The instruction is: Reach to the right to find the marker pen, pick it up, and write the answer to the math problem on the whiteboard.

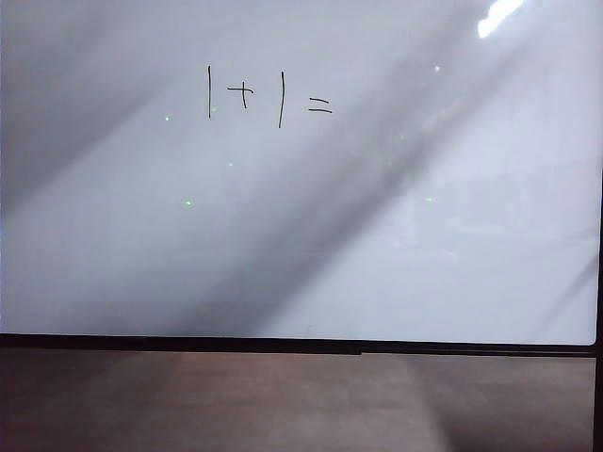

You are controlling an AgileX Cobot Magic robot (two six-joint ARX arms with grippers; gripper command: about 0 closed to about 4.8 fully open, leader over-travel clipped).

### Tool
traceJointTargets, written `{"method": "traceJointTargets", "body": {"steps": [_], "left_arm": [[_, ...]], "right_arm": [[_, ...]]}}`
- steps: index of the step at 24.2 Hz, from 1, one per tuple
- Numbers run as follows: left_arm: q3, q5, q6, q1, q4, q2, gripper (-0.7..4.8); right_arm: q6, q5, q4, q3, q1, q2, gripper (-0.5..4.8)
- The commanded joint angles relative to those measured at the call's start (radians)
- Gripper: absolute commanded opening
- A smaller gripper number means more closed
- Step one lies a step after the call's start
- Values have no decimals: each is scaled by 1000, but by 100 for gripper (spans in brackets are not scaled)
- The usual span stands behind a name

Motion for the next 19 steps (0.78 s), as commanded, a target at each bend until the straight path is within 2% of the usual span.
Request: {"method": "traceJointTargets", "body": {"steps": [1,3,5,9,14,19], "left_arm": [[3,5,18,-51,24,84,-5],[3,5,18,-75,27,126,-5],[2,5,18,-93,40,158,-5],[2,5,18,-128,157,240,-5],[2,30,17,-129,283,304,-5],[2,31,18,-134,269,360,-5]], "right_arm": [[43,-174,105,-57,-122,66,429],[47,-234,168,-95,-174,123,429],[48,-234,256,-135,-183,176,430],[40,-272,410,-186,-223,330,430],[43,-286,522,-188,-206,504,427],[50,-338,594,-190,-206,669,426]]}}
